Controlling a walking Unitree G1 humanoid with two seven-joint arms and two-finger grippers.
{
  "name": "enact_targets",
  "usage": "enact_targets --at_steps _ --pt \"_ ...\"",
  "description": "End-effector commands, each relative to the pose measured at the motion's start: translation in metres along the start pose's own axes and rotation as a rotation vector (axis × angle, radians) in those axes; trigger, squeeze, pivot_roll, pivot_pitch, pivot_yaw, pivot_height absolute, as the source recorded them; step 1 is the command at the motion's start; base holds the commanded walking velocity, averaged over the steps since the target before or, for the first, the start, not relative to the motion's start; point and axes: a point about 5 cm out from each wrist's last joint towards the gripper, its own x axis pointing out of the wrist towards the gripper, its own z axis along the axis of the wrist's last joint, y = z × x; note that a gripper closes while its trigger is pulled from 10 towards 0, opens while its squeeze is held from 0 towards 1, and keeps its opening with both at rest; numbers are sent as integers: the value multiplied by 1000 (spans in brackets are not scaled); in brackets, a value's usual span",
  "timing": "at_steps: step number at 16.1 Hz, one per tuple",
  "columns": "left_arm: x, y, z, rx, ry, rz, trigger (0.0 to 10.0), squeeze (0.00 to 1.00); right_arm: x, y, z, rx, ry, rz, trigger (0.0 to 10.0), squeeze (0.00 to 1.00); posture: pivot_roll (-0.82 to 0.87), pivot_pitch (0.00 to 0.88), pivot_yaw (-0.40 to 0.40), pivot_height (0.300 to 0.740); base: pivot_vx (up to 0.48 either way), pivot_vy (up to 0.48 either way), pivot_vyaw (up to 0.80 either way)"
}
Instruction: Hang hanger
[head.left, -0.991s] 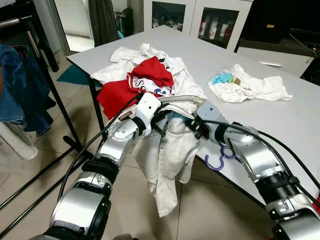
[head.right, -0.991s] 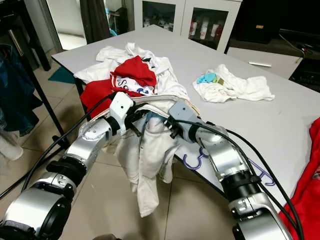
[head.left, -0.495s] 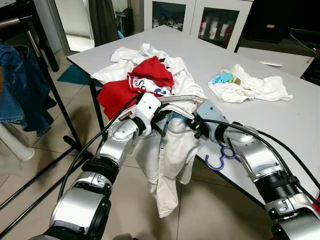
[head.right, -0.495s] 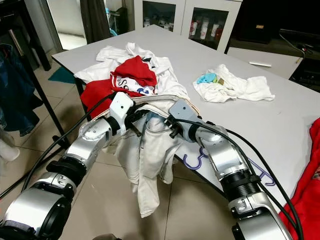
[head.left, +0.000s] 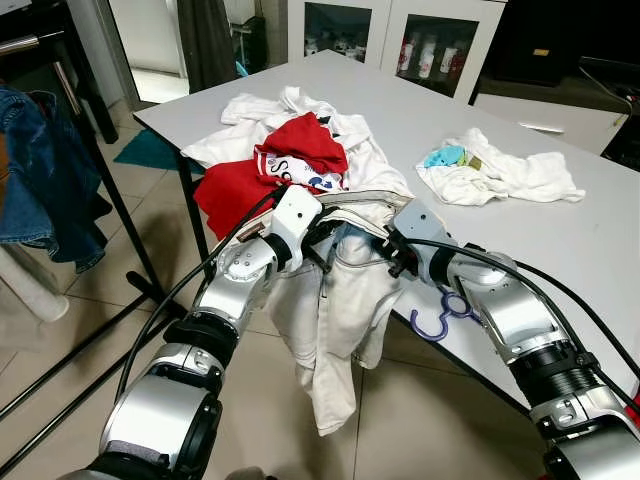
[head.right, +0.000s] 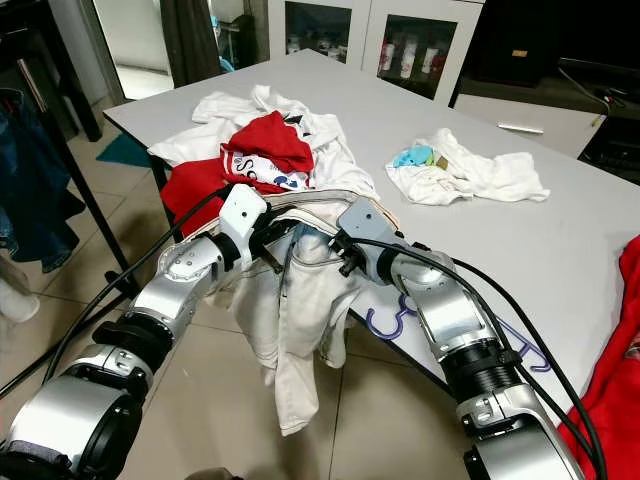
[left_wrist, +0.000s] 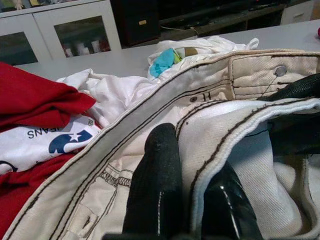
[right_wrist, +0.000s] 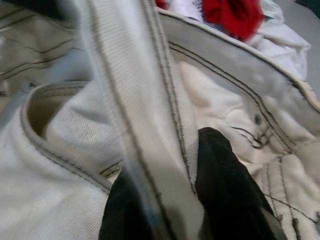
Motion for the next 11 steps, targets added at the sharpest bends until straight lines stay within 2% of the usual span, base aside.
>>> enact_targets --at_steps 1,2,3,4,5,8,9,11 --pt "0 0 13 -62 -98 -13 10000 1000 -3 -31 0 76 -7 -246 0 0 -14 0 -26 740 0 0 0" --pt "-2 0 14 -87 -120 -25 10000 1000 -4 -35 -2 102 -7 -302 0 0 -16 0 -25 740 0 0 0" --pt "-3 0 14 -79 -127 -22 10000 1000 -5 -37 -3 116 -5 -329 0 0 -18 0 -23 740 0 0 0" --pt "-3 1 15 -62 -127 0 10000 569 -5 -37 -4 118 -4 -331 0 0 -18 0 -24 740 0 0 0" --pt "-2 2 17 -68 -133 17 10000 0 -6 -38 -4 119 -3 -332 0 0 -19 0 -24 740 0 0 0" --pt "-3 4 20 -68 -162 54 10000 0 -5 -44 -3 134 -13 -389 0 0 -19 0 -25 740 0 0 0" --pt "-10 11 24 -86 -202 113 10000 0 -9 -58 -1 167 -24 -491 0 0 -20 0 -25 740 0 0 0" --pt "-17 22 27 -131 -241 181 10000 0 -15 -73 1 211 -35 -590 0 0 -15 0 -29 740 0 0 0"
